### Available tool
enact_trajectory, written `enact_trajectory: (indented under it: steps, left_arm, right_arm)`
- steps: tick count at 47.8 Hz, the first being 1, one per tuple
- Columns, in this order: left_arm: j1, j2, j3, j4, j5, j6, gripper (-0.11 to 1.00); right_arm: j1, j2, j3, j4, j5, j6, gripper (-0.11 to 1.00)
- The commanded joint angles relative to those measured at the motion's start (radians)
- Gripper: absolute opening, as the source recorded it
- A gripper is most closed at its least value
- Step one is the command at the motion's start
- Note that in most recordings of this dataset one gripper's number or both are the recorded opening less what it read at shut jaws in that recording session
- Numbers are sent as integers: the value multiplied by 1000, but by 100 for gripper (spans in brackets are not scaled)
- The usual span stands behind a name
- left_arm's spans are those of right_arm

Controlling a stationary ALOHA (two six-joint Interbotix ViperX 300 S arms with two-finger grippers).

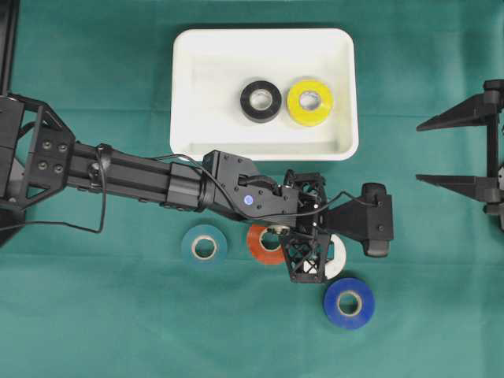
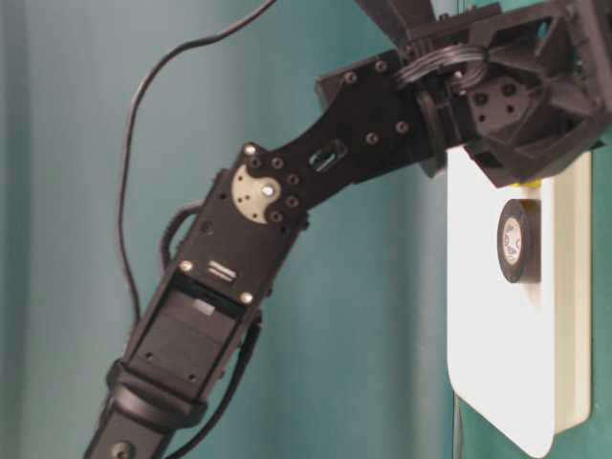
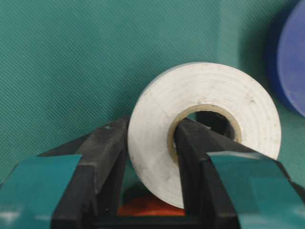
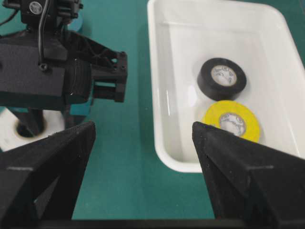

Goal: Pick up the tape from a random location and place it into the white case.
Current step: 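Lift the white tape roll with the left gripper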

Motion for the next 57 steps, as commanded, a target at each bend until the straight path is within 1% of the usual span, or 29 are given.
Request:
enact_trajectory:
  steps: [1,12,22,33,43,49,57]
  left_arm:
    - [-6,-78,-38,2,9,-2,25]
    - [-6,-132,-58,2,38,0,25]
    - [-6,-198,-92,2,89,0,25]
    - [-11,-247,-169,3,201,5,25]
    - [-15,-242,-270,21,327,6,25]
    - [-15,-244,-290,21,344,8,25]
    - [-15,-249,-282,23,348,8,25]
  right_arm:
    - [-2,6,-25,-3,-3,3,82]
    - [-2,8,-26,-3,-3,5,82]
    - [-2,8,-26,-3,2,3,82]
    - [-2,8,-26,-3,2,3,82]
    - [-2,6,-28,-3,2,3,82]
    - [-2,8,-28,-5,2,3,82]
    - [-2,8,-28,-3,2,3,82]
